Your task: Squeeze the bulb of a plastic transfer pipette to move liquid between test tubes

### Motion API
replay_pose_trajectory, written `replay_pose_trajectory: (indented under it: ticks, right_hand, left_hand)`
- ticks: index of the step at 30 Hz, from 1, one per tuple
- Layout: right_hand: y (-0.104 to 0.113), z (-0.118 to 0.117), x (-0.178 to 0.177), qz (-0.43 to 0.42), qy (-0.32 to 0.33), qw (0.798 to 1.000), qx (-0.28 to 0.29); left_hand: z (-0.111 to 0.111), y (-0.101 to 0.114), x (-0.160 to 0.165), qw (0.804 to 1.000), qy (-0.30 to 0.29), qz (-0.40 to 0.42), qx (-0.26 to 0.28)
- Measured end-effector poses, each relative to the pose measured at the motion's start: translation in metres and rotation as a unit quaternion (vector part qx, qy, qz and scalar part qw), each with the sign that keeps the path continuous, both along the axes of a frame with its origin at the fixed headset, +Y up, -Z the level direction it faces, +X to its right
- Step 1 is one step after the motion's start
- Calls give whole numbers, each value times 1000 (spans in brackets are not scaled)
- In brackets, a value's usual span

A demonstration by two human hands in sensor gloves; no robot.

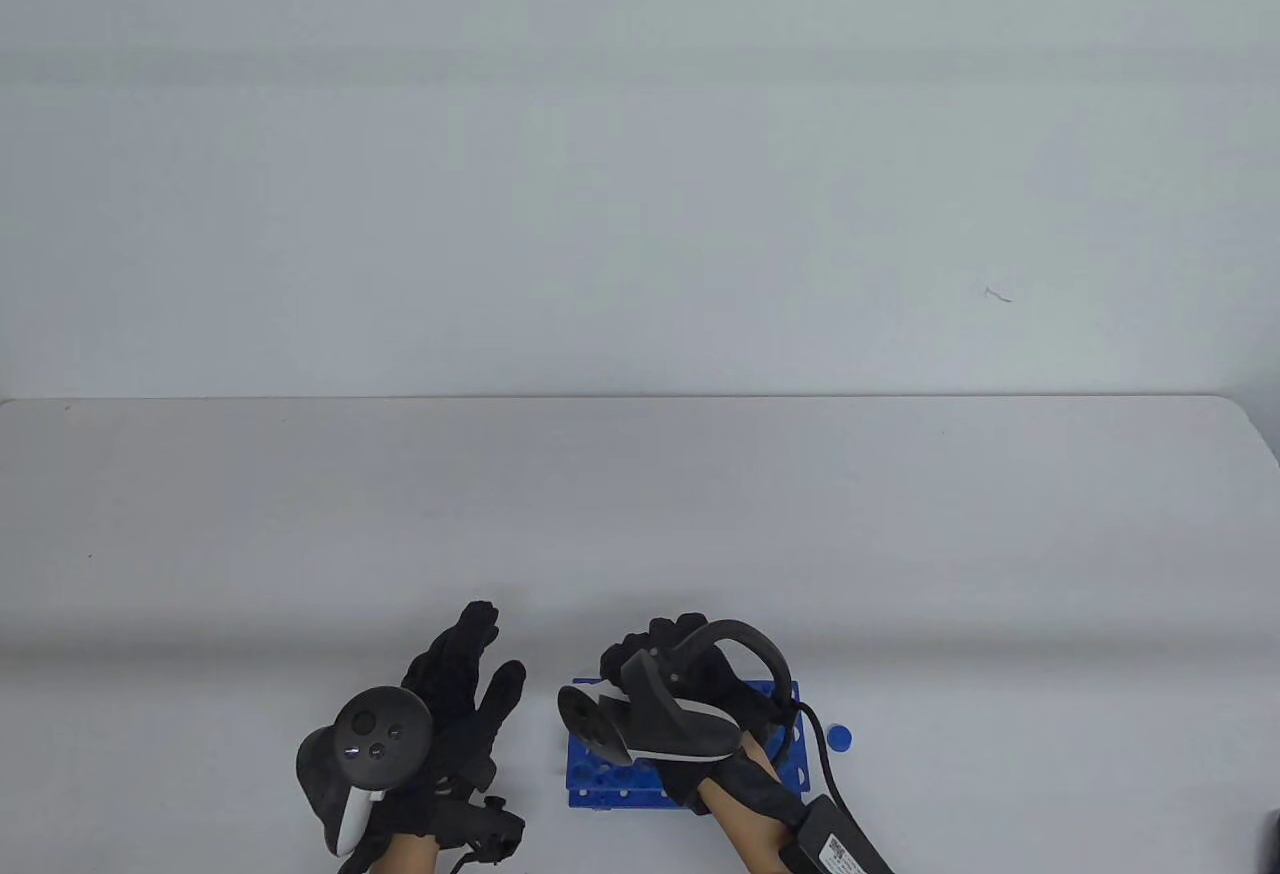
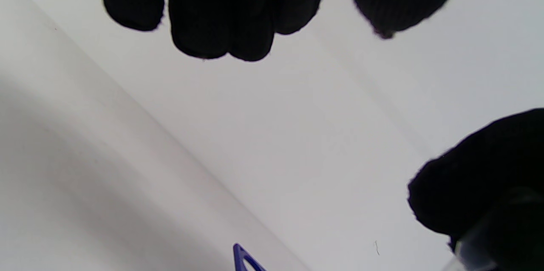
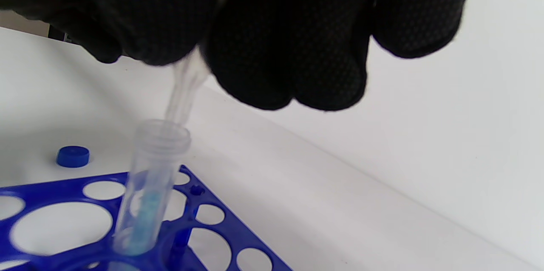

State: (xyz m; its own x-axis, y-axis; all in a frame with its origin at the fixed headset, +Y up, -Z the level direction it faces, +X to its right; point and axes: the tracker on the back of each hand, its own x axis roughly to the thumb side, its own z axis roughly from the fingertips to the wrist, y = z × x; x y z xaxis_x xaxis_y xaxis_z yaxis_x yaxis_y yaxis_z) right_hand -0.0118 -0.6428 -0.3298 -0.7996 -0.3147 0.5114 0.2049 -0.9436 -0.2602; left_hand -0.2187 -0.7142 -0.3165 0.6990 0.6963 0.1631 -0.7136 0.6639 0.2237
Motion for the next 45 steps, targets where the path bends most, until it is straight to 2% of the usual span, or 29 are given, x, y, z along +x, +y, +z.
replay_pose_trajectory:
  ticks: [6, 12, 15, 18, 22, 27, 30, 45]
  right_hand:
    - [34, 7, 16, -53, -13, 999, 2]
    - [89, 27, 59, -145, -25, 989, -4]
    - [105, 37, 77, -166, -38, 985, -27]
    - [112, 44, 89, -151, -69, 985, -45]
    - [113, 45, 93, -119, -104, 986, -42]
    - [105, 38, 88, -103, -110, 985, -80]
    - [100, 34, 84, -83, -119, 986, -80]
    - [76, 24, 61, -21, -115, 987, -109]
  left_hand:
    - [0, 0, 0, 1000, 0, 0, 0]
    - [0, 0, 0, 1000, 0, 2, 1]
    - [0, 0, 0, 1000, 0, 0, 1]
    - [0, 0, 0, 1000, 1, -2, 0]
    - [0, -1, 0, 1000, 2, -4, -1]
    - [0, -1, 0, 1000, 3, -7, -1]
    - [0, -1, 0, 1000, 3, -7, -1]
    - [0, -1, 0, 1000, 1, -6, -1]
